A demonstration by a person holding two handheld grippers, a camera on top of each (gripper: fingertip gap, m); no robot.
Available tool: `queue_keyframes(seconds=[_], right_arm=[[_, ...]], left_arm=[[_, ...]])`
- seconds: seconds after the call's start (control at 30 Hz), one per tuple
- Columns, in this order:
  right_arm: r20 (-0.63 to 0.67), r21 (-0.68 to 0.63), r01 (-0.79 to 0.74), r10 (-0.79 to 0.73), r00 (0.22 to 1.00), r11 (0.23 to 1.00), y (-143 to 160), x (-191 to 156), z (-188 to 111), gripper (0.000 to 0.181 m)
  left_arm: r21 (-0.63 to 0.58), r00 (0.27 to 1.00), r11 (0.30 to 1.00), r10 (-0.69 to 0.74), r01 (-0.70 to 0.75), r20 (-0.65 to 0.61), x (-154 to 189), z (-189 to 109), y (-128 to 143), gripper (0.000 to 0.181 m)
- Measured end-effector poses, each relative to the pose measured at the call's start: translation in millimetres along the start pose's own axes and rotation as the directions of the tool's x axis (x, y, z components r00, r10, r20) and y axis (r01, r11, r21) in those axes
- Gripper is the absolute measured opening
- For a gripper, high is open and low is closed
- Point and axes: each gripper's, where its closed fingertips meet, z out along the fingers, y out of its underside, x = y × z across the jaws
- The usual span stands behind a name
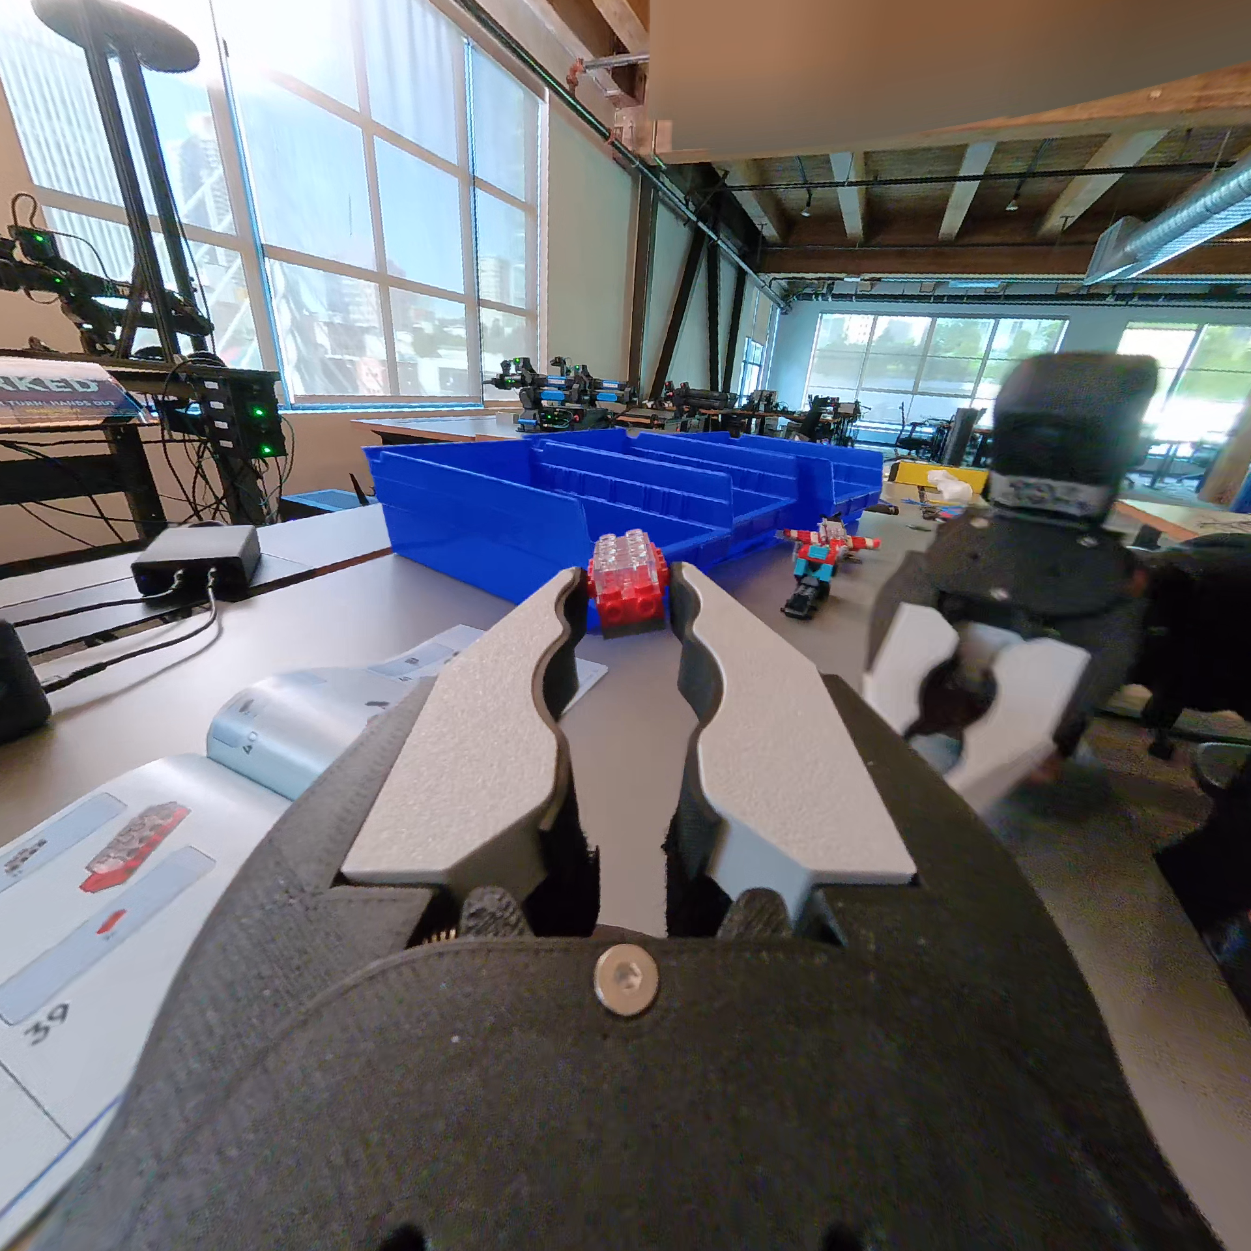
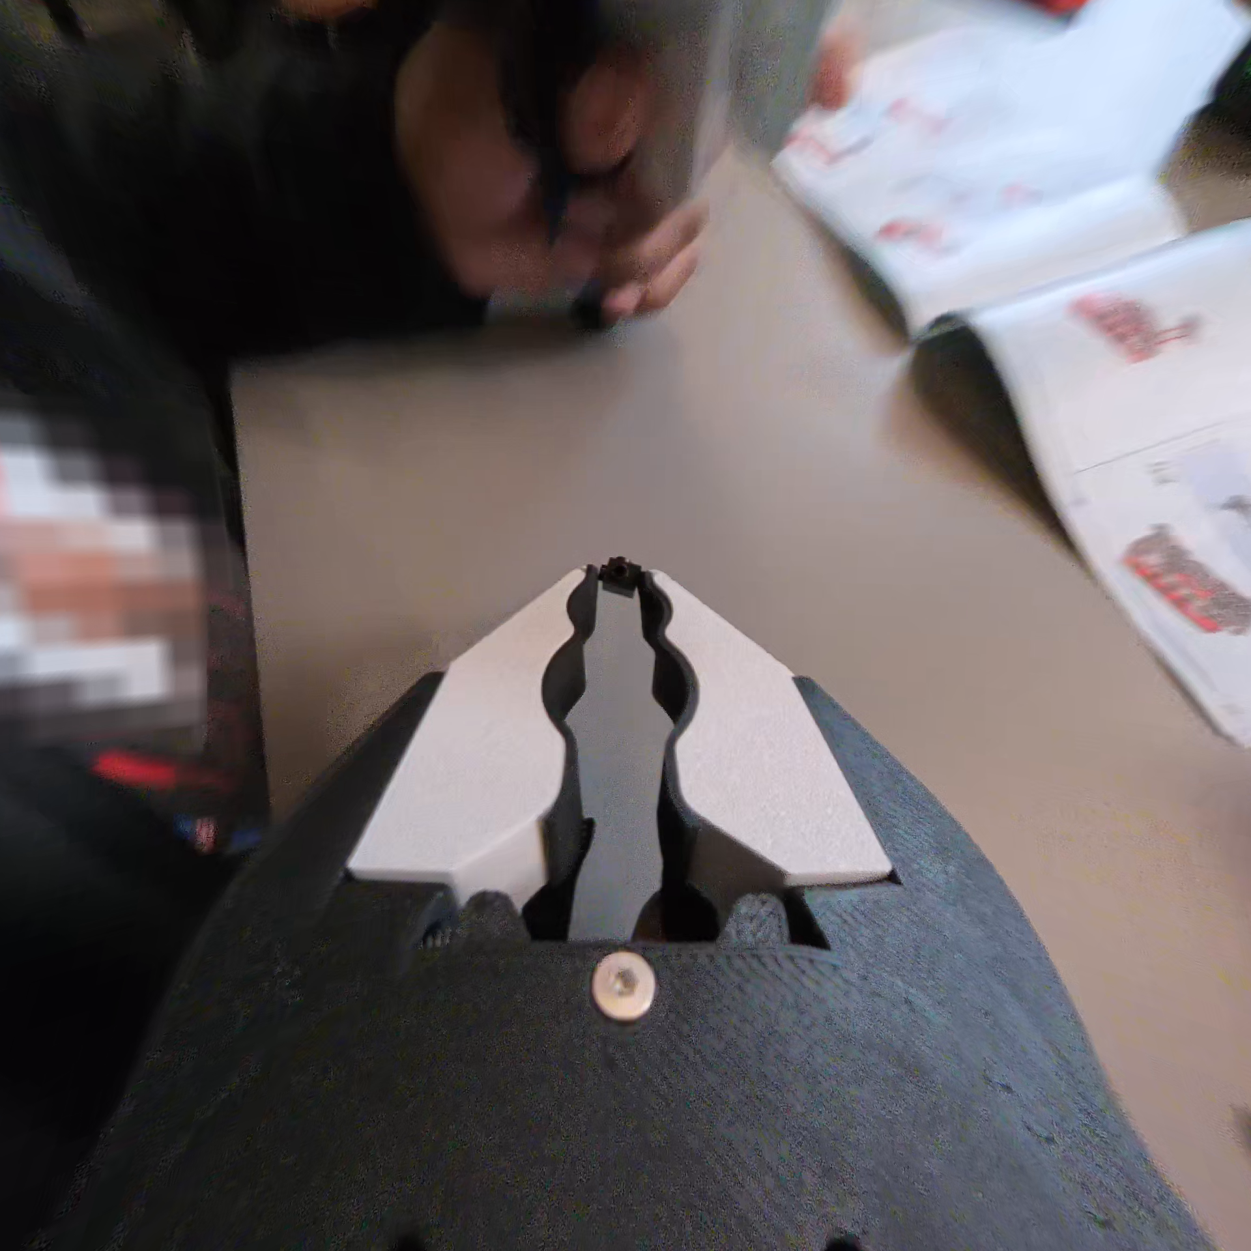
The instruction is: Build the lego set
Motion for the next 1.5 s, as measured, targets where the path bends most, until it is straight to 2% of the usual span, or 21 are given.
queue_keyframes(seconds=[0.07, 0.1, 0.2, 0.3, 0.43, 0.57, 0.7, 1.1, 1.5], right_arm=[[0.050, 0.159, -0.189, 0.183, 0.982, 0.969, -37, 32, -7, 0.013], [0.103, 0.247, -0.289, 0.272, 0.957, 0.925, -58, 49, -13, 0.012], [0.328, 0.437, -0.559, 0.454, 0.828, 0.705, -114, 94, -38, 0.012], [0.527, 0.470, -0.719, 0.491, 0.694, 0.511, -147, 113, -53, 0.012], [0.634, 0.397, -0.816, 0.517, 0.575, 0.421, -157, 116, -47, 0.011], [0.697, 0.312, -0.860, 0.519, 0.496, 0.403, -161, 108, -39, 0.011], [0.712, 0.276, -0.872, 0.524, 0.468, 0.404, -164, 99, -33, 0.011], [0.629, 0.321, -0.815, 0.535, 0.565, 0.483, -169, 89, -34, 0.012], [0.618, 0.310, -0.791, 0.520, 0.589, 0.528, -182, 78, -39, 0.012]], left_arm=[[0.008, 1.000, 1.000, -0.005, 0.005, -0.013, -6, 6, -7, 0.023], [0.017, 1.000, 1.000, 0.002, -0.002, -0.021, -9, 11, -11, 0.023], [0.060, 0.998, 0.996, 0.064, -0.064, -0.007, -23, 23, -23, 0.023], [0.149, 0.993, 0.982, 0.119, -0.121, 0.018, -28, 26, -32, 0.023], [0.201, 0.980, 0.960, 0.189, -0.197, 0.057, -21, 22, -33, 0.024], [0.207, 0.972, 0.950, 0.223, -0.233, 0.070, -19, 22, -33, 0.024], [0.216, 0.968, 0.944, 0.235, -0.250, 0.090, -20, 20, -35, 0.024], [0.247, 0.955, 0.924, 0.271, -0.294, 0.123, -14, 15, -44, 0.024], [0.301, 0.949, 0.901, 0.285, -0.313, 0.135, -7, 9, -58, 0.024]])
